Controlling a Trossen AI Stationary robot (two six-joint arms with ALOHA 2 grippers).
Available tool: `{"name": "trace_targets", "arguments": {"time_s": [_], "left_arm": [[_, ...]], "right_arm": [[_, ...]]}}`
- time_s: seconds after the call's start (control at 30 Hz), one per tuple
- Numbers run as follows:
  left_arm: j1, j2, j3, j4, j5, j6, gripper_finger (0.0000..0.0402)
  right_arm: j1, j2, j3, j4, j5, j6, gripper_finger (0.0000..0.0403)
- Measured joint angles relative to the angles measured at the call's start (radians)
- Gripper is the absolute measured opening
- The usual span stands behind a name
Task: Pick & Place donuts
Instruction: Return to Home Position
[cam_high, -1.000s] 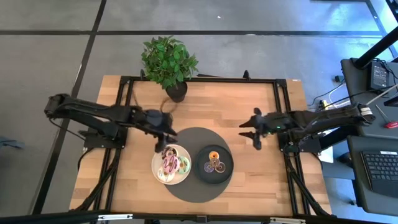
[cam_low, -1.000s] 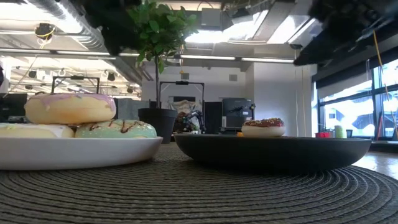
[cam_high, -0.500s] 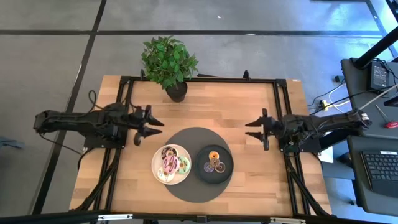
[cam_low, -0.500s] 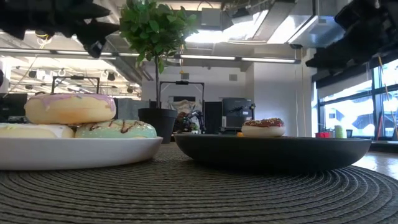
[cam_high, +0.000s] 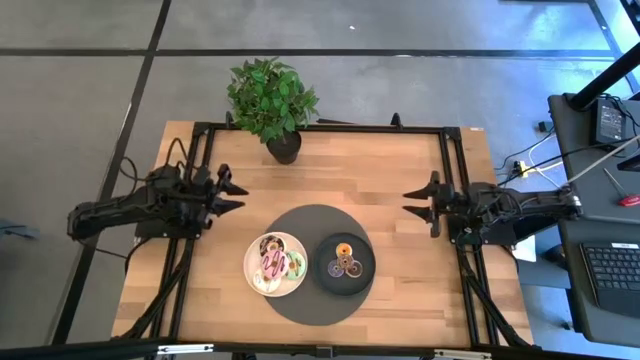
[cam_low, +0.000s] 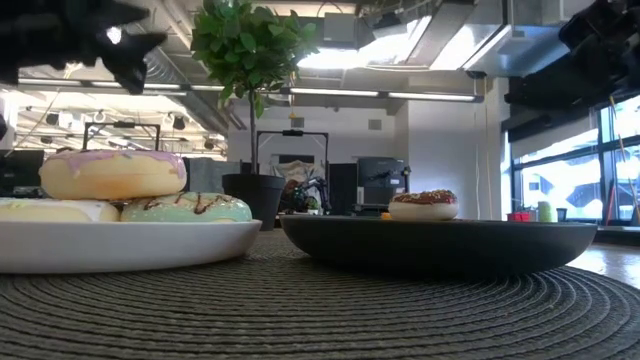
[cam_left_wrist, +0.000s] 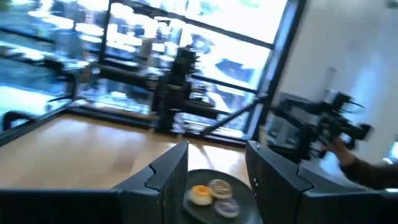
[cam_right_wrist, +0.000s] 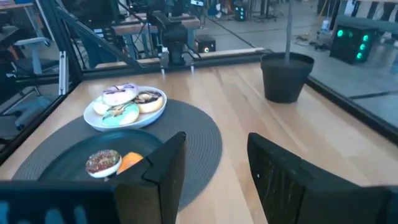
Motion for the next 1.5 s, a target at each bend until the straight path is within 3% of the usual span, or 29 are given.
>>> {"name": "trace_targets", "arguments": {"time_s": [0.2,0.4,0.8,1.17,1.5], "left_arm": [[0.015,-0.061,-0.079,0.027,-0.109,-0.028,0.0153],[0.016,-0.093,-0.089,0.014,-0.157,-0.014,0.0155],[0.016,-0.096,-0.09,0.0,-0.266,0.028,0.0152],[0.015,-0.095,-0.145,0.082,-0.279,0.011,0.0151],[0.015,-0.093,-0.145,0.029,-0.278,0.056,0.015]], "right_arm": [[0.0,-0.112,0.0,-0.092,0.001,0.024,0.0173],[0.0,-0.11,0.002,-0.117,0.063,0.021,0.0173],[0.0,-0.11,-0.006,-0.114,0.063,0.068,0.0173],[0.0,-0.107,-0.167,0.271,0.06,-0.036,0.0173],[-0.002,-0.102,-0.168,0.28,0.105,-0.158,0.0173]]}}
